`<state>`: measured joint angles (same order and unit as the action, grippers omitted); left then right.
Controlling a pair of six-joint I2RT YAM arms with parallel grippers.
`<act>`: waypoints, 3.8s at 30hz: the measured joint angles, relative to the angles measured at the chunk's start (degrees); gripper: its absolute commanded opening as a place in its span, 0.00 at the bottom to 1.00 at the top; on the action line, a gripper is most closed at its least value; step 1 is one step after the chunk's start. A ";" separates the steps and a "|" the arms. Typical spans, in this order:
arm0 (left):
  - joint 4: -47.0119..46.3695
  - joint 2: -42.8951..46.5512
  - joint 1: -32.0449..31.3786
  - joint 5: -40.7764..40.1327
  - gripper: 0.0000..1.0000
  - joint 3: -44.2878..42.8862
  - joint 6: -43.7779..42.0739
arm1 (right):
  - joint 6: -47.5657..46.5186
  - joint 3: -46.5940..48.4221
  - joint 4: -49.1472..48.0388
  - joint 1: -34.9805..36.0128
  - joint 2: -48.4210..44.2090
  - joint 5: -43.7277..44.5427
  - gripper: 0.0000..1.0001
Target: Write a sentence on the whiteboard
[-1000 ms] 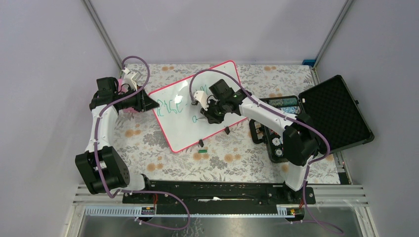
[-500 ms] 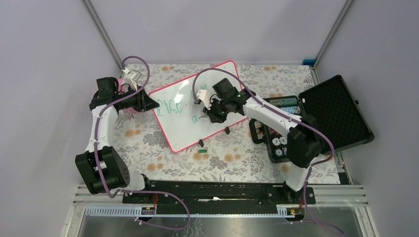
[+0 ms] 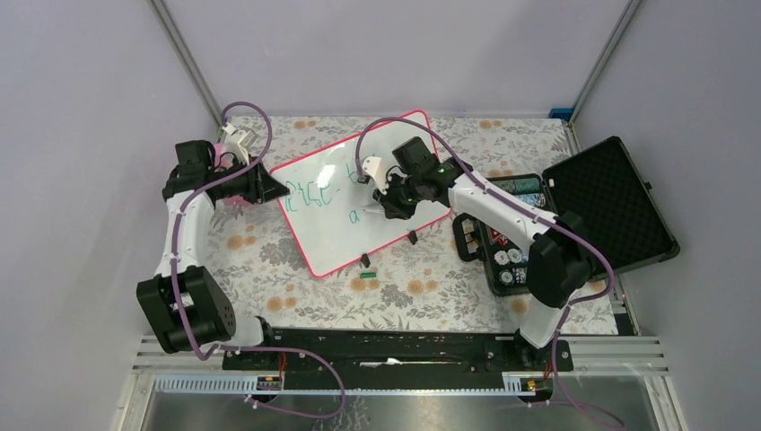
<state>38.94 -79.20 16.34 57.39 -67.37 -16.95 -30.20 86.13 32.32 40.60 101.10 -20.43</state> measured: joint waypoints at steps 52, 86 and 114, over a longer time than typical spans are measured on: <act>0.00 0.02 0.00 -0.02 0.00 0.00 0.00 | 0.26 1.68 0.61 1.27 4.81 0.26 0.00; 0.00 0.02 0.00 -0.02 0.00 0.00 0.00 | -0.85 4.81 2.12 0.24 4.50 3.26 0.00; 0.02 0.02 0.00 -0.04 0.00 0.00 -0.02 | -0.83 0.66 2.54 0.15 4.59 1.05 0.00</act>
<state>38.96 -79.18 16.34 57.34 -67.37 -16.97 -31.03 86.78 34.85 40.75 105.69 -19.38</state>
